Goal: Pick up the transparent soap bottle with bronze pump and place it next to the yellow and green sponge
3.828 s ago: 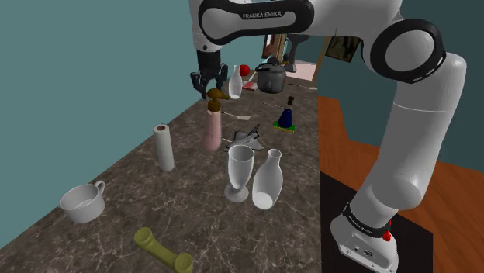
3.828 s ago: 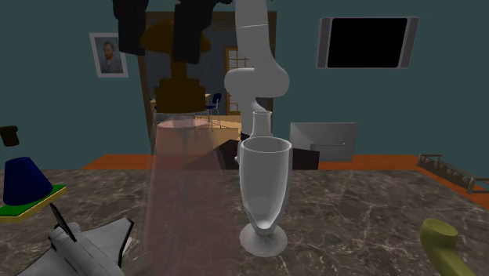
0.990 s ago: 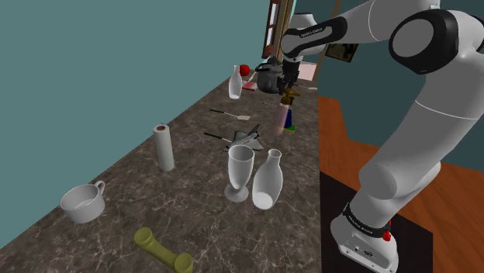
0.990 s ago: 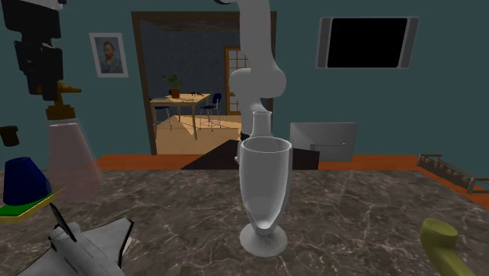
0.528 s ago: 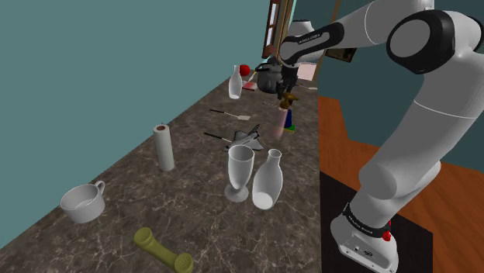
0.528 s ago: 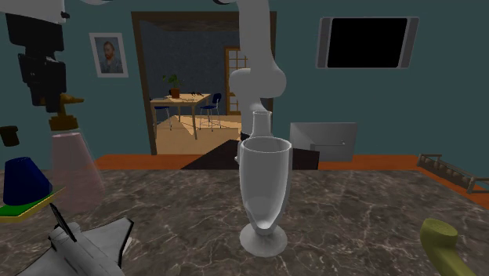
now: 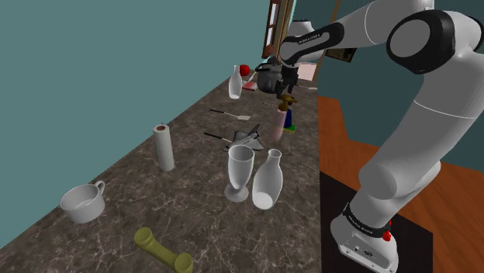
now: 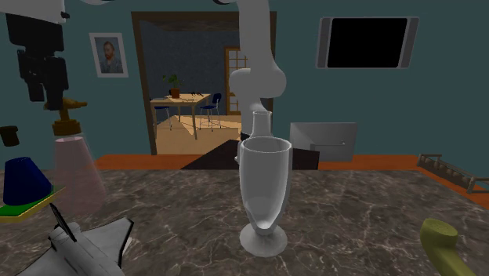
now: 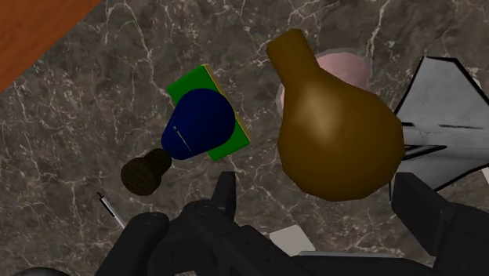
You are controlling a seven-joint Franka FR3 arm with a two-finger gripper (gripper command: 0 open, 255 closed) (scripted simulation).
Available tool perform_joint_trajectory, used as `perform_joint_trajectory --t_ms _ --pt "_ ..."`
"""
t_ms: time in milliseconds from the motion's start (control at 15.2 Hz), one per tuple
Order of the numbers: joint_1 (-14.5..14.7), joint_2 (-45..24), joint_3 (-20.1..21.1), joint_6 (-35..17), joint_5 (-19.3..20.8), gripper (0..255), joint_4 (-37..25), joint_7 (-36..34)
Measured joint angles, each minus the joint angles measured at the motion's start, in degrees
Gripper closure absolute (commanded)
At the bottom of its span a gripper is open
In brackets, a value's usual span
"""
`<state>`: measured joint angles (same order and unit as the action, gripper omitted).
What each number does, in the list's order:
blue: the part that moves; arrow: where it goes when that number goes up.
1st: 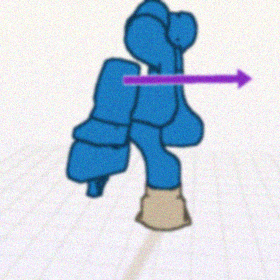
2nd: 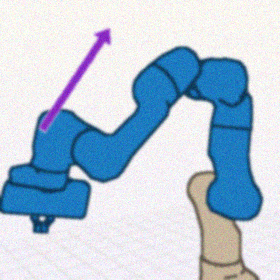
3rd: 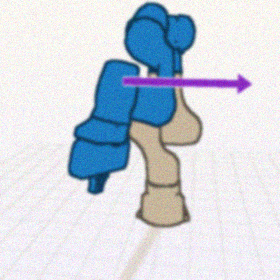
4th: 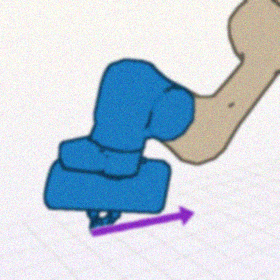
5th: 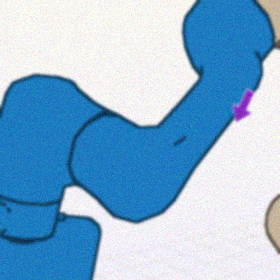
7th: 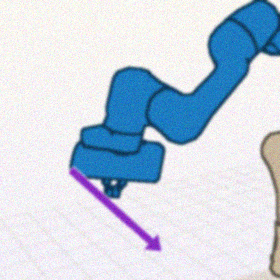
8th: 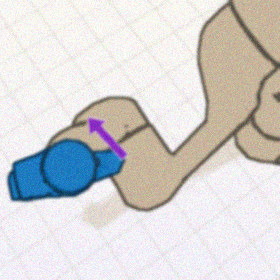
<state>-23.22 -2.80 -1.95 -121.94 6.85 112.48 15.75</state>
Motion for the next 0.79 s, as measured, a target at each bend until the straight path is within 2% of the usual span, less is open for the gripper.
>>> perform_joint_trajectory --t_ms 198,528,792 --pt "0.0 0.0 0.0 0.0 0.0 0 0.0 0.0" --pt "0.28 2.2 0.26 5.86 -0.22 0 -3.72 0.19" --pt "0.34 2.5 0.33 6.68 -0.24 0 -4.17 0.16"
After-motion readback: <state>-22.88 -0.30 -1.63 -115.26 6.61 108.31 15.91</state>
